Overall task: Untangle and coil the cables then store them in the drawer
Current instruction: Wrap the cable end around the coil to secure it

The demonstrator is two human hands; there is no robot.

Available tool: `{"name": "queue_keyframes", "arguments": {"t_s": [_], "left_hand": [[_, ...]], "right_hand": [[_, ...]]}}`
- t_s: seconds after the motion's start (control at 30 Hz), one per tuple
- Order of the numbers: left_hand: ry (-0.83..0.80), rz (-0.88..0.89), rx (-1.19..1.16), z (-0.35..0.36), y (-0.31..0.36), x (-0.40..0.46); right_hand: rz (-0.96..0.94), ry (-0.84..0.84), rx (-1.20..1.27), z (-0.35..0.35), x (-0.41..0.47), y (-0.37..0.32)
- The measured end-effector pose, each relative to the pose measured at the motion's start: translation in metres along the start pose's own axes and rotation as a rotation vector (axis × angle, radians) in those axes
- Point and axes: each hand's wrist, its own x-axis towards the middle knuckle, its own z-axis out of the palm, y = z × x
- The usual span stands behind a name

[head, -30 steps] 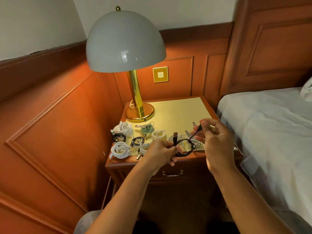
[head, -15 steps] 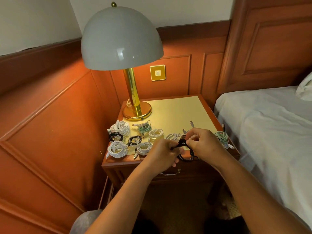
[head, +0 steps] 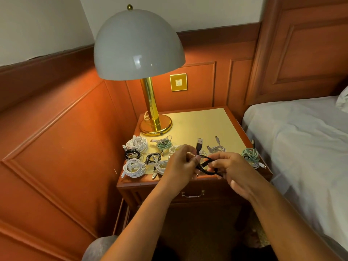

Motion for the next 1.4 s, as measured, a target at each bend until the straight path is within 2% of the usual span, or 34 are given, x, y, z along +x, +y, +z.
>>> {"name": "queue_keyframes", "arguments": {"t_s": [0.1,0.27,0.37,0.5,0.57,0.7,0.8,0.97,1.07,1.23,1.4], "left_hand": [[0.006,-0.056,-0.123,0.002,-0.011,0.003],[-0.018,-0.054,-0.098,0.008,-0.023,0.002],[-0.010,-0.060,0.000,0.010,-0.031,-0.001],[0.019,-0.079,-0.051,0.006,-0.036,0.001],[0.033,-0.099,-0.106,0.004,-0.036,0.002],[0.039,-0.109,-0.194,0.003,-0.034,0.003],[0.064,-0.105,-0.242,-0.003,-0.032,0.006],[0.165,-0.085,-0.127,-0.019,-0.043,0.021],[0.221,-0.072,-0.003,-0.030,-0.050,0.034],[0.294,-0.068,0.160,-0.048,-0.063,0.068],[0.309,-0.169,0.294,-0.061,-0.080,0.111]], "right_hand": [[0.130,-0.026,0.254,-0.002,-0.001,0.002],[0.271,-0.013,0.522,0.005,0.000,0.013],[0.265,0.050,0.667,0.012,0.004,0.016],[0.212,0.034,0.816,0.023,0.003,0.013],[0.175,0.000,0.720,0.028,0.003,0.010],[-0.009,0.088,0.207,0.035,0.010,0.010],[-0.128,0.110,-0.021,0.035,0.019,0.007],[-0.181,-0.008,-0.210,0.031,0.047,0.001],[-0.199,0.002,-0.291,0.041,0.070,-0.004],[-0.018,-0.014,-0.206,0.059,0.125,-0.011],[-0.002,-0.053,-0.383,0.070,0.182,-0.014]]}}
